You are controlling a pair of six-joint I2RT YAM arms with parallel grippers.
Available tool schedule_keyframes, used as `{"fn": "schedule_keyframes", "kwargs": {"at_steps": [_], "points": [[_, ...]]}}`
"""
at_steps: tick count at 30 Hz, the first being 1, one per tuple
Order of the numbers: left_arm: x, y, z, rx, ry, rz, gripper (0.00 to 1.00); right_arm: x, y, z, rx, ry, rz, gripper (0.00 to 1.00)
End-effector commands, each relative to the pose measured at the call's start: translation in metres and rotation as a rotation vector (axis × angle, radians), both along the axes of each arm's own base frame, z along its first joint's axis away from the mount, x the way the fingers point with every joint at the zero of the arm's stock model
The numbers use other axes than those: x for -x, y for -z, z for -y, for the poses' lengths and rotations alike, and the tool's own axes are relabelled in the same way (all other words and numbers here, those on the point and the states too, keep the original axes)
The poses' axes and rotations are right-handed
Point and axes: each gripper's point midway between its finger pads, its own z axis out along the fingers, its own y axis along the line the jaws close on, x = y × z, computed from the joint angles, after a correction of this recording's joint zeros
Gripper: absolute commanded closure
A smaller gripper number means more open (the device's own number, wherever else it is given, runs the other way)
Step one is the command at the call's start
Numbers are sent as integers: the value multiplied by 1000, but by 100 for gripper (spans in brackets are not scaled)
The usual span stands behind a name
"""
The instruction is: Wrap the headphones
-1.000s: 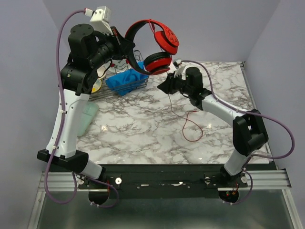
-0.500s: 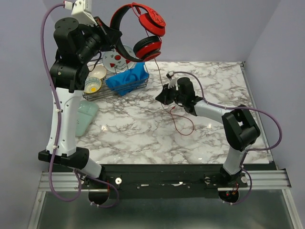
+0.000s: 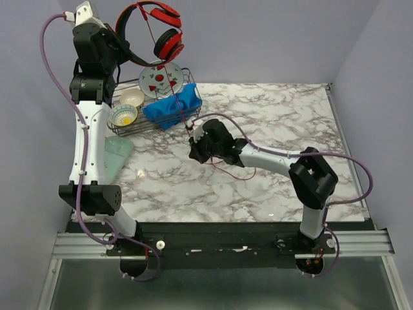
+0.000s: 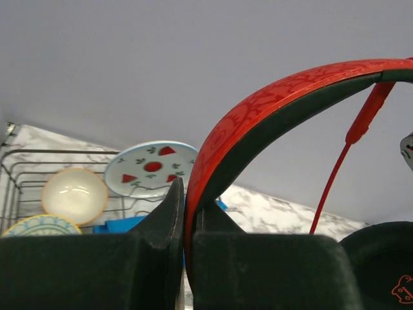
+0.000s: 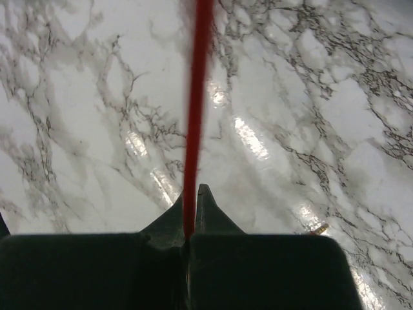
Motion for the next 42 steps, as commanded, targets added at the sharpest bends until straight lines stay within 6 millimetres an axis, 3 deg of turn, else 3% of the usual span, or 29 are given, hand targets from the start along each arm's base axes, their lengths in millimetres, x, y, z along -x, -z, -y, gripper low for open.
{"fn": "schedule_keyframes", "kwargs": {"at_steps": [1,2,4,5,7,8,9,11,13,14,16,17,18,19,20,21,22,23,25,29,30,33,36,42], "points": [[-20,-26,-42,-110,-221,152,100,30,6,-3,230,-97,76,99],[-25,-14,-53,-139,-274,136,100,41,5,-6,269,-128,94,99],[-29,-15,-65,-224,-329,160,100,42,-12,-7,294,-115,149,99],[-33,-1,-70,-270,-350,134,100,51,-16,-8,307,-137,154,99],[-36,-1,-82,-360,-409,157,100,57,-30,-8,297,-150,168,99],[-41,15,-86,-388,-419,130,100,62,-44,-6,286,-156,182,99],[-43,13,-90,-404,-444,154,100,66,-53,-7,277,-168,196,99],[-48,35,-96,-492,-460,114,100,72,-79,-5,253,-178,229,99],[-53,43,-94,-558,-467,123,100,76,-98,-4,227,-179,248,99],[-56,62,-86,-634,-444,89,100,76,-109,-3,214,-177,258,99],[-57,69,-76,-700,-430,114,100,72,-136,6,192,-135,307,99],[-58,91,-70,-799,-401,75,100,71,-144,10,192,-124,326,99],[-57,88,-54,-829,-384,116,100,70,-163,15,174,-102,357,99],[-56,94,-45,-883,-360,121,100,63,-174,23,184,-60,390,99],[-54,116,-37,-936,-330,96,100,59,-183,29,198,-41,426,99],[-50,111,-20,-1012,-310,136,100,53,-193,35,204,-8,456,99],[-47,116,-12,-1046,-288,144,100,45,-212,45,208,52,502,99],[-45,134,-1,-1080,-238,136,100,40,-223,52,219,75,535,99],[-37,141,21,-1126,-165,159,100,22,-250,70,213,154,578,99],[-18,178,58,-1191,30,151,100,-15,-279,114,252,304,628,99],[-10,183,66,-1193,91,147,100,-31,-281,134,280,366,632,99],[10,198,85,-1158,240,119,100,-58,-288,169,298,457,634,99],[37,211,105,-1163,364,107,100,-77,-295,188,267,488,634,99],[90,231,146,-1115,644,38,100,-102,-307,204,198,508,622,99]]}}
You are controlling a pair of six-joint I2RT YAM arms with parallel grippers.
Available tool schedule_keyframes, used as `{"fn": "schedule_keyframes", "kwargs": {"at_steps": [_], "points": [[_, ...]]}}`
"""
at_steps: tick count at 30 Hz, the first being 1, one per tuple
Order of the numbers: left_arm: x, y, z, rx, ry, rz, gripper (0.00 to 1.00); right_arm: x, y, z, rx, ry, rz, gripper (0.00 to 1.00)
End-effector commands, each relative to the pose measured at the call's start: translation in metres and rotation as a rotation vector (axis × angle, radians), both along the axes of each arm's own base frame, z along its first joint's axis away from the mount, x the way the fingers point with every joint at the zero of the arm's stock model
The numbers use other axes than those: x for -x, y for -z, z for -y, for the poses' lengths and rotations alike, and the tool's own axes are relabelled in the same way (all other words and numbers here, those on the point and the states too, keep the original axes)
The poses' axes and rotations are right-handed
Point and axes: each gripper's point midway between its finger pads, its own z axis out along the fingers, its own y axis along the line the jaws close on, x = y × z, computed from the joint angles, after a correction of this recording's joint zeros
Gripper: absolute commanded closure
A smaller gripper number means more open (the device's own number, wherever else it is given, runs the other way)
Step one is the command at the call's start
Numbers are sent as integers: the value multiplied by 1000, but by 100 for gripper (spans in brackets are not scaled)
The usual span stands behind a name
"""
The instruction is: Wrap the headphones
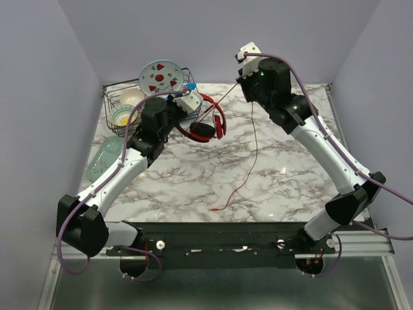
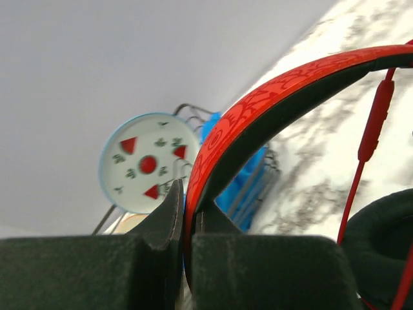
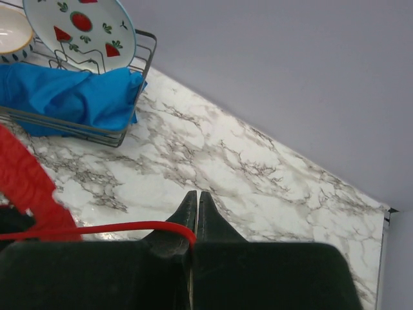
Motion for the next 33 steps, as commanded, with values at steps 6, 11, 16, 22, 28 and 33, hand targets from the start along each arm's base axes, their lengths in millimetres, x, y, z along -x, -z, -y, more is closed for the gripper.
{"fn": "schedule_keyframes", "kwargs": {"at_steps": [6,11,16,22,28,33], "points": [[59,44,35,-3,204,-356,100,-24,-31,40,-48,19,51,99],[62,23,38,111,168,-394,100,-22,-5,50,-81,31,31,99],[56,12,32,125,118,-376,100,-9,-9,58,-114,38,63,99],[68,5,42,156,188,-414,100,-11,-5,59,-112,23,67,99],[106,-48,70,311,379,-487,100,-14,26,16,-122,-212,5,88],[127,-115,77,466,435,-478,100,5,59,-52,-297,-560,-113,72]]}}
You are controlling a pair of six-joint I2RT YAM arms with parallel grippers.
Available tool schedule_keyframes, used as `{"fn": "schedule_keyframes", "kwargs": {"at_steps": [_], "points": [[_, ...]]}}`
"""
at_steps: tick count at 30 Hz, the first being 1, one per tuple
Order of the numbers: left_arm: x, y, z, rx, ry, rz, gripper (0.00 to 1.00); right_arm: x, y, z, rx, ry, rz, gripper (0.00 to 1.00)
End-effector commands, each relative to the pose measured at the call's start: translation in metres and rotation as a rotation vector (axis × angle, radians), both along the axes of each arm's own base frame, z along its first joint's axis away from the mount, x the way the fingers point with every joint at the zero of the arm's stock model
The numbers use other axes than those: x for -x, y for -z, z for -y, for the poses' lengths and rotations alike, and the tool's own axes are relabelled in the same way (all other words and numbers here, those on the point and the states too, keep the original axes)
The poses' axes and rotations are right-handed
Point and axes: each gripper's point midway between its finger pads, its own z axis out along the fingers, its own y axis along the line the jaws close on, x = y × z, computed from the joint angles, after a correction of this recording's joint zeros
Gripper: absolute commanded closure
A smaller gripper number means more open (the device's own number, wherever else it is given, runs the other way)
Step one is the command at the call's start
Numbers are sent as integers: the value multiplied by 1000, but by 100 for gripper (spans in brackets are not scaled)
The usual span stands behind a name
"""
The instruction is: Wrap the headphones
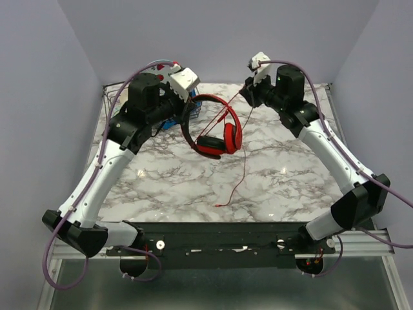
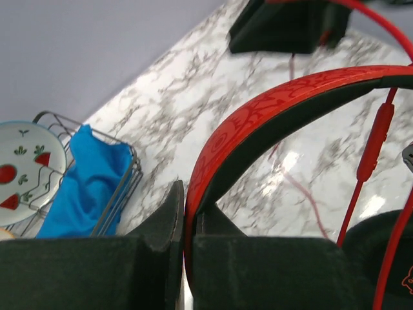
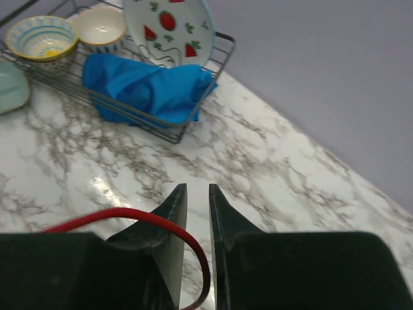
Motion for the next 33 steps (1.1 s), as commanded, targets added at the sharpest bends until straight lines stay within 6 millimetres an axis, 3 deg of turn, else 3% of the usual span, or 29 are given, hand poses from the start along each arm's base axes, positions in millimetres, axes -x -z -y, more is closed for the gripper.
{"fn": "schedule_keyframes", "kwargs": {"at_steps": [1,2,4,5,6,7,8,10,15,20,26,30,31,33], "points": [[33,-67,11,201,59,-62,100,17,27,-64,-184,-343,-88,71],[33,-73,10,212,50,-57,100,19,14,-74,-266,-384,-59,71],[33,-96,6,246,23,-28,100,24,34,-84,-330,-393,-98,70],[32,-102,5,254,14,-21,100,24,22,-90,-399,-404,-62,69],[32,-114,4,275,8,-9,100,28,26,-97,-421,-420,-73,68],[32,-119,2,285,-4,-2,100,28,45,-101,-432,-416,-110,67],[32,-124,3,294,-4,1,100,28,42,-106,-470,-411,-97,67],[32,-137,3,327,-12,4,100,30,67,-116,-487,-398,-147,67],[29,-159,5,386,-23,11,100,33,94,-134,-544,-373,-220,68],[16,-176,-8,432,-108,38,100,31,129,-129,-515,-265,-286,67],[-13,-191,-35,536,-216,21,100,49,190,-120,-383,-192,-381,67],[-40,-192,-58,594,-296,9,100,64,215,-121,-305,-172,-410,68],[-46,-190,-67,602,-326,10,100,67,221,-120,-294,-168,-420,69],[-57,-187,-74,609,-350,12,100,70,225,-122,-293,-176,-428,84]]}}
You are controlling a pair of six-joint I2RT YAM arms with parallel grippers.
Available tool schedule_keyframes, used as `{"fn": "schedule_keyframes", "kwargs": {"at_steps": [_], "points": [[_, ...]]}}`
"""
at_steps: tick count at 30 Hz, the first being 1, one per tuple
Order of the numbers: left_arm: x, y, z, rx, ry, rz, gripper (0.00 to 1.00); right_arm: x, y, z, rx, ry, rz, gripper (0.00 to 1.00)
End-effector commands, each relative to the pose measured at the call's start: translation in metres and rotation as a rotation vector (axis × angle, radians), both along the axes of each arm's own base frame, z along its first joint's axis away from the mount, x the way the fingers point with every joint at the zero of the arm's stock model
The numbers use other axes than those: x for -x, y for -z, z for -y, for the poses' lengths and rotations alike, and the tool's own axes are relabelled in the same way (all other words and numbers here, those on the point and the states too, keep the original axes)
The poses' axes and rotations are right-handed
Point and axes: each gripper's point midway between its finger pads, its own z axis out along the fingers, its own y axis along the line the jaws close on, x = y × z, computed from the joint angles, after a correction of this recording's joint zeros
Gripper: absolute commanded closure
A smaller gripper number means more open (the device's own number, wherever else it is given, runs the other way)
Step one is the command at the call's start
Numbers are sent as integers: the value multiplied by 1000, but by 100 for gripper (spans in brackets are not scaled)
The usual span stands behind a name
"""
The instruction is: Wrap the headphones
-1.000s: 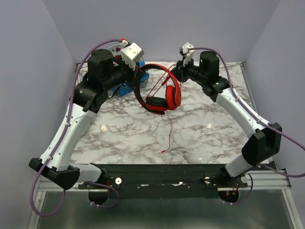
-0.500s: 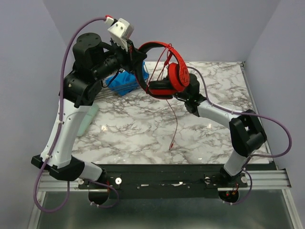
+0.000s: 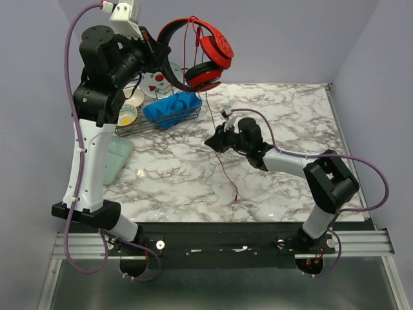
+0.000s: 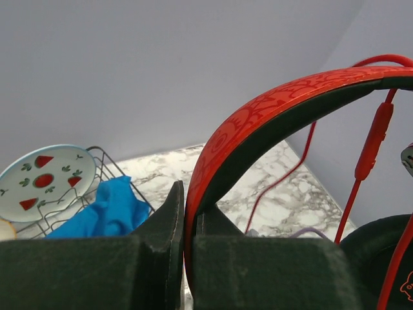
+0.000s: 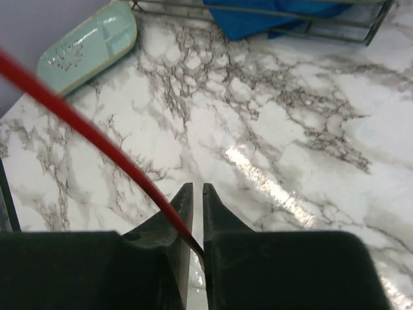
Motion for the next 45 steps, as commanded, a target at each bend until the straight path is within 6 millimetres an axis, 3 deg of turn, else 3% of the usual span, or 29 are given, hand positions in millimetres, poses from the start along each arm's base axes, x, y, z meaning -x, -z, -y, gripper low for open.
{"fn": "schedule_keyframes", "kwargs": {"at_steps": [1,4,7,8,9,12,14,15,16,20,22,26,27,29,30,32,33,34,35,36,37,39,41,42,44,45], "points": [[-19,-18,-22,119,-79,19,100,9,28,3,80,16,-20,89],[-33,-14,-32,139,-113,8,100,14,31,-8,92,-8,-23,99],[-50,-11,-52,173,-183,-4,100,20,34,-21,150,-30,-19,99],[-55,-9,-58,185,-210,-12,100,26,44,-20,203,-35,-48,99],[-66,-7,-73,194,-265,-8,100,28,39,-34,231,-72,-24,99],[-87,1,-105,235,-361,-23,100,51,54,-46,366,-137,-40,99],[-99,6,-123,236,-432,-19,100,57,49,-54,418,-150,0,99],[-108,11,-131,223,-472,-12,100,72,50,-59,457,-187,22,99],[-113,13,-151,213,-544,1,100,74,41,-63,471,-196,64,99],[-129,22,-185,120,-711,52,100,98,23,-68,569,-247,139,99],[-138,29,-195,67,-758,72,100,116,13,-76,586,-304,186,99],[-149,46,-213,-93,-844,104,100,128,-23,-76,598,-293,264,99],[-154,57,-217,-127,-867,102,100,132,-43,-76,565,-294,288,99],[-157,68,-222,-216,-890,111,100,133,-63,-70,546,-280,304,99],[-163,81,-205,-332,-868,134,100,133,-87,-66,514,-262,341,99],[-163,91,-196,-433,-858,164,100,126,-108,-55,524,-210,381,99],[-163,103,-181,-542,-827,197,100,123,-122,-50,529,-191,416,99],[-160,108,-175,-584,-823,212,100,119,-147,-46,507,-157,454,99],[-158,114,-166,-635,-805,228,100,114,-157,-41,515,-130,473,99],[-157,132,-157,-679,-786,237,100,103,-168,-31,539,-72,504,99],[-150,130,-139,-744,-750,277,100,97,-191,-27,518,-35,534,99],[-144,151,-123,-808,-696,289,100,82,-210,-13,532,31,569,99],[-136,159,-100,-882,-627,323,100,71,-234,-3,531,93,603,99],[-133,176,-92,-922,-585,309,100,56,-239,11,572,162,616,99],[-124,184,-74,-962,-507,336,100,39,-252,29,604,245,628,99],[-121,196,-68,-980,-462,321,100,23,-252,47,641,307,619,99]]}}
